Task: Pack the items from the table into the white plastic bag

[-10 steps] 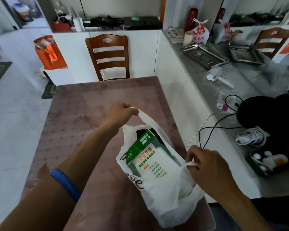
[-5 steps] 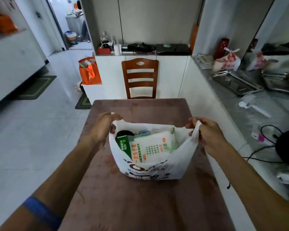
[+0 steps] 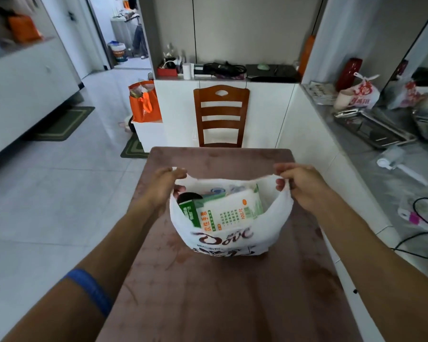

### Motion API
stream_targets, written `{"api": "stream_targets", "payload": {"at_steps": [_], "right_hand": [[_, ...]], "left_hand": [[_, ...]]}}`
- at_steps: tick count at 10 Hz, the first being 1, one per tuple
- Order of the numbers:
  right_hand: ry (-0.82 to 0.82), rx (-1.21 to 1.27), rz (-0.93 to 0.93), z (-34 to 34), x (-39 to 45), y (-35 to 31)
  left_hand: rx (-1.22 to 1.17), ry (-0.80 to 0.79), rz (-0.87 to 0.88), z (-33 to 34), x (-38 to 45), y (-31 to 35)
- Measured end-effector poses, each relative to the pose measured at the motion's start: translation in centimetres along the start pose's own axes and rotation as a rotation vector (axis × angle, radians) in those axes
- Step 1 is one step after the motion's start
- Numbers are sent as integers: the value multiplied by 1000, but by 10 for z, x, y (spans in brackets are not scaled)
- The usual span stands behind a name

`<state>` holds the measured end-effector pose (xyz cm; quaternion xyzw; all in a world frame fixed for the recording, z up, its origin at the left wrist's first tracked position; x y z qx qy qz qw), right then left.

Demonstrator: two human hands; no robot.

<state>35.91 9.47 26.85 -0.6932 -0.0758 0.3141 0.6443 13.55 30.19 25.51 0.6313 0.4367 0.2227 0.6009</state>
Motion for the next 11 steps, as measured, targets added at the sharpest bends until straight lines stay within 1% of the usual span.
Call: {"api": "stream_targets", "payload": {"at_steps": [1, 2, 3, 4, 5, 6, 8, 9, 10, 11], "right_hand": [[54, -17, -4, 6, 14, 3], [61, -108, -28, 8, 20, -3], [55, -159, -23, 5, 18, 5], [49, -157, -24, 7, 14, 13], [66, -117, -45, 8, 11, 19], [71, -94, -54, 9, 9, 20], [100, -162, -37, 3, 1, 25], [117, -226, -48, 0, -10, 24], [199, -475, -148, -12, -27, 29], [284, -495, -221, -22, -40, 33]], "left_hand": [[-87, 30, -29, 4, 11, 1], [-25, -5, -31, 5, 15, 3], [73, -18, -64, 7, 7, -6], [94, -3, -65, 6, 3, -13], [52, 54, -45, 2, 3, -12], [59, 69, -22, 2, 2, -12], [133, 85, -8, 0, -11, -18], [210, 109, 7, -6, -20, -21], [338, 212, 74, -17, -41, -21], [313, 315, 147, -28, -64, -15]]}}
Point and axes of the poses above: each hand's wrist, its own x-axis towards the middle knuckle, its own z-axis out of the palm, y = z × x, the point moved 1 cm from there along x, towards the middle knuckle, and after that the axes turned 3 degrees about x, right-handed, at the moved point
